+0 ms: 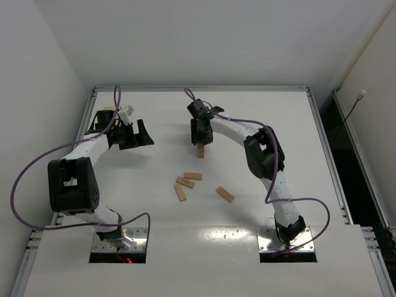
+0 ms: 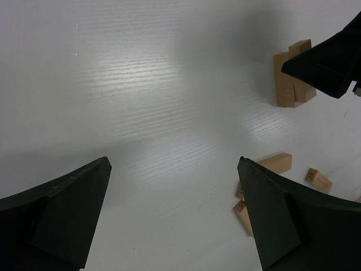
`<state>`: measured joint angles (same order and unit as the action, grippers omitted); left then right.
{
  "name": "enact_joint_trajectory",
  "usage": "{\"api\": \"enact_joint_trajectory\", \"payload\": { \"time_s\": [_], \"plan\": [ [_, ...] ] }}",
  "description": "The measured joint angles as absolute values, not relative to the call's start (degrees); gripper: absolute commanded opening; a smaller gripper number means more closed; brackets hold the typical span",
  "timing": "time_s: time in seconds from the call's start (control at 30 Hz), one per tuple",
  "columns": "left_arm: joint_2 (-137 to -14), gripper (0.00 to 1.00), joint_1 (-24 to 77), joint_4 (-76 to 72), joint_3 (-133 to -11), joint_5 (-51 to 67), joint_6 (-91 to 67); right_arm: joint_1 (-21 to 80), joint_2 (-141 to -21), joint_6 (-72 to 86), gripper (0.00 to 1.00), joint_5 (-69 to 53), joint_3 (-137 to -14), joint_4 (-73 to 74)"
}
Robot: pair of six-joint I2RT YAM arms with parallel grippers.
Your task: Build the wood block tower
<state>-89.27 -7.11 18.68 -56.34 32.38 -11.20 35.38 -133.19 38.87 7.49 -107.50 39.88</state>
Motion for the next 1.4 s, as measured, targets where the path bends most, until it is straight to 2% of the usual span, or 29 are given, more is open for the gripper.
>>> {"api": "enact_joint_trajectory", "payload": {
  "time_s": [0.07,0.13,0.4,0.53,0.73,0.83,0.87,0.97,1.23,1.4],
  "plan": [
    [-89.27,0.94,-7.11,18.7,-56.31,32.4,-11.2,35.38,-133.19,38.87,0.37,7.51,-107.5,39.88],
    [-89.27,0.94,-7.11,18.68,-56.34,32.42,-11.2,35.38,-133.19,38.94,0.43,7.57,-107.5,39.88],
    [-89.27,0.94,-7.11,18.65,-56.34,32.88,-11.22,35.4,-133.19,39.88,0.43,10.48,-107.5,40.71],
    [-89.32,0.94,-7.11,18.65,-56.34,33.08,-11.25,35.66,-133.19,41.15,0.38,11.66,-107.5,41.56],
    [-89.86,0.94,-7.11,18.65,-56.34,33.21,-11.25,36.01,-133.19,42.17,0.38,11.99,-107.5,42.3],
    [-89.93,0.94,-7.11,18.65,-56.34,33.23,-11.25,36.14,-133.19,42.3,0.45,11.9,-107.5,42.26],
    [-89.93,0.94,-7.11,18.63,-56.34,33.23,-11.25,36.14,-133.19,42.3,0.53,11.81,-107.5,42.24],
    [-89.93,0.94,-7.11,18.61,-56.31,33.23,-11.25,36.14,-133.19,42.04,0.65,11.73,-107.5,42.22],
    [-90.24,0.93,-7.11,18.59,-56.34,33.39,-11.25,36.73,-132.22,39.75,0.66,12.4,-107.39,41.93],
    [-90.24,0.95,-7.11,18.57,-56.34,33.52,-11.29,38.46,-123.15,34.83,0.72,12.01,-101.06,39.11]
  ]
}}
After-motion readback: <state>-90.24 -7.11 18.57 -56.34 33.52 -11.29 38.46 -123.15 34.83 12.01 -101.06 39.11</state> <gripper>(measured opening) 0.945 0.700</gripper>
